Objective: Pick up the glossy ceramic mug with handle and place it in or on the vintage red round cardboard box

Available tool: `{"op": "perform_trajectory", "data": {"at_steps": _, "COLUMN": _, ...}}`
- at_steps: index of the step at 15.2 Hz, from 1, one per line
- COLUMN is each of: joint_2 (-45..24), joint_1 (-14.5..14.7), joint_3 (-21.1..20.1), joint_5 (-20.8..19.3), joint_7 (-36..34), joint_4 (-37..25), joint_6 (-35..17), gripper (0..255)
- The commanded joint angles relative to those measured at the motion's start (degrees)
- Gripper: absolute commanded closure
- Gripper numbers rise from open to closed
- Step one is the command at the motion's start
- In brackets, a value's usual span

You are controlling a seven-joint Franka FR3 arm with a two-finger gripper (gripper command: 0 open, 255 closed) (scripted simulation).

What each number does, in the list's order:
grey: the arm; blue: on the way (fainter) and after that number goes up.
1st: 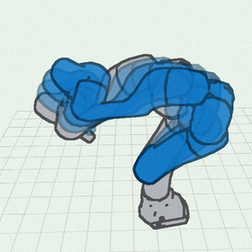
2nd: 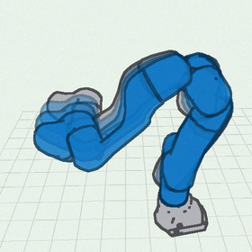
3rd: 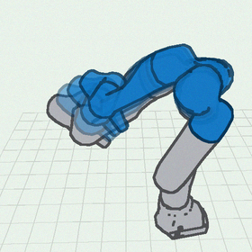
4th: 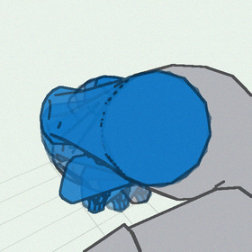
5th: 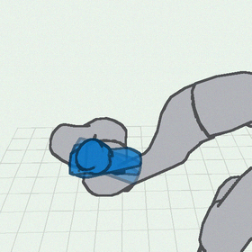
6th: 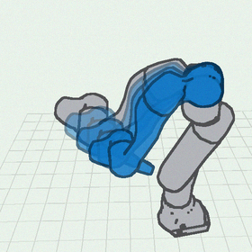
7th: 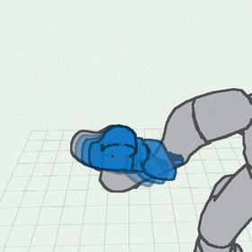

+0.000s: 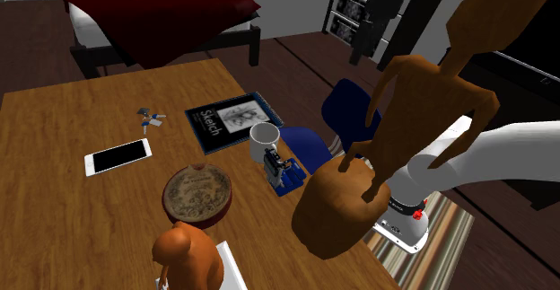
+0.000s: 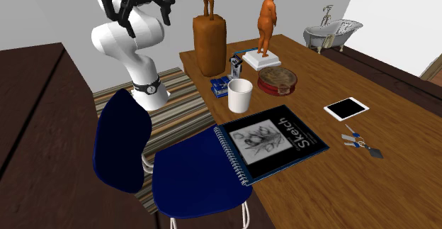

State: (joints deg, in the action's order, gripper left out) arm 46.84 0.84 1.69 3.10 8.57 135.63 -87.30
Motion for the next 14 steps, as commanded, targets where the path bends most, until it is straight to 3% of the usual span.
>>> {"op": "perform_trajectory", "data": {"at_steps": 1, "joint_2": 0.0, "joint_1": 0.0, "joint_3": 0.0, "joint_5": 0.0, "joint_7": 0.0, "joint_4": 0.0, "joint_6": 0.0, "gripper": 0}}
{"op": "perform_trajectory", "data": {"at_steps": 14, "joint_2": -11.4, "joint_1": 4.8, "joint_3": -11.8, "joint_5": 7.3, "joint_7": -9.3, "joint_4": 10.0, "joint_6": -23.0, "gripper": 0}}
